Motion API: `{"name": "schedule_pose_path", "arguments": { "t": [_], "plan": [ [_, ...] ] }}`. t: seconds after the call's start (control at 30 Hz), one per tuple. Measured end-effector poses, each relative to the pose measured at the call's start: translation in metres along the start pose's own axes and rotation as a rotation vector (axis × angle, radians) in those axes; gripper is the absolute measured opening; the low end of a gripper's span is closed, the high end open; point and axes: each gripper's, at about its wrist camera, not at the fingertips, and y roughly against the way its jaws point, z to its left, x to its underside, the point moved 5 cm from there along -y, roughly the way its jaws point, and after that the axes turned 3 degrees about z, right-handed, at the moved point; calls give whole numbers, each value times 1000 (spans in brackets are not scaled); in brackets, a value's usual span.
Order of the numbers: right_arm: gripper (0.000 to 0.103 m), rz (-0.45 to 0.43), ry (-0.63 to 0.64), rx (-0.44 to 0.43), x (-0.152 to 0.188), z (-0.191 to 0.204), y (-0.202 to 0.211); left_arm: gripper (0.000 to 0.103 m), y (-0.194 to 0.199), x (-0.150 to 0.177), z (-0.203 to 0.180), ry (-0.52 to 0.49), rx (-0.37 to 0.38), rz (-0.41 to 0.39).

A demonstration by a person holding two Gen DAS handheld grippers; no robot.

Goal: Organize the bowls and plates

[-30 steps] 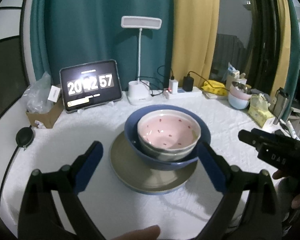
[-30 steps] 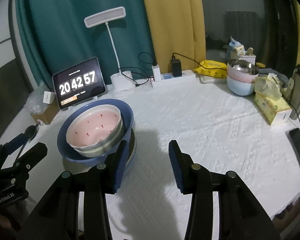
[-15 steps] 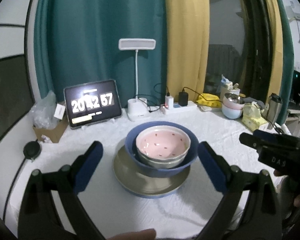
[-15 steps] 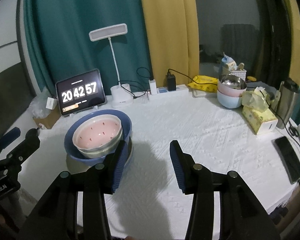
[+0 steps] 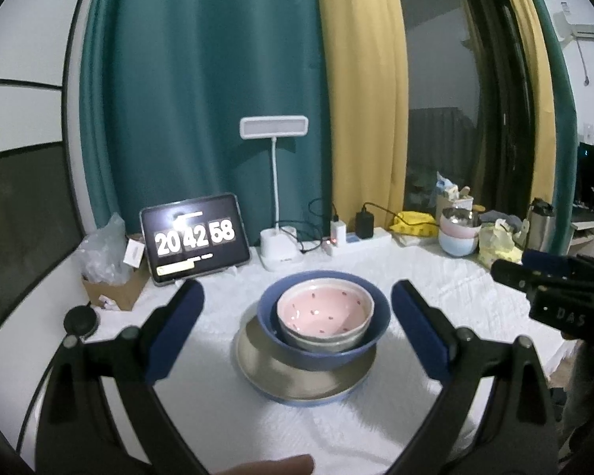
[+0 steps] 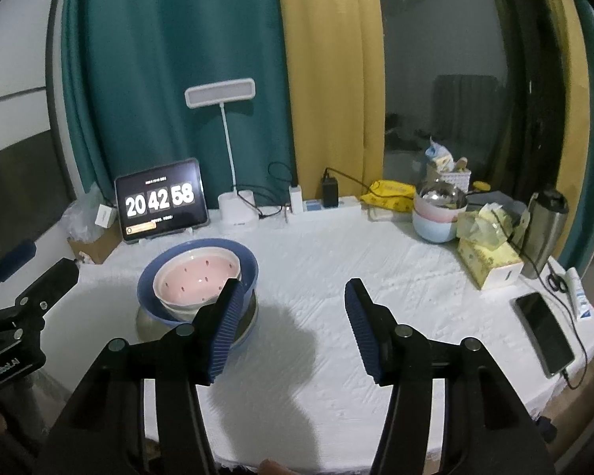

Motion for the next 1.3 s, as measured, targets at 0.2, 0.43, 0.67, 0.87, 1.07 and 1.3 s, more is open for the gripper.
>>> {"name": "schedule_pose_path", "arguments": {
  "t": [0.2, 0.43, 0.67, 0.87, 1.07, 1.3],
  "plan": [
    [66, -32, -8, 2, -7, -2, 14, 96, 7, -8, 0, 0, -12, -14],
    [67, -78, 4, 4, -16, -1, 31, 96, 18, -16, 1, 12, -14, -36],
    [67, -112, 23, 1, -24, 2, 43, 96, 25, -24, 4, 29, -21, -47],
    [67, -125, 34, 0, -27, 5, 48, 97, 30, -28, 5, 43, -9, -61],
    [67, -126, 42, 1, -28, 7, 49, 96, 30, -32, 5, 54, 10, -69],
    [67, -126, 41, 0, -28, 8, 49, 96, 30, -33, 3, 53, 18, -71]
  ]
}}
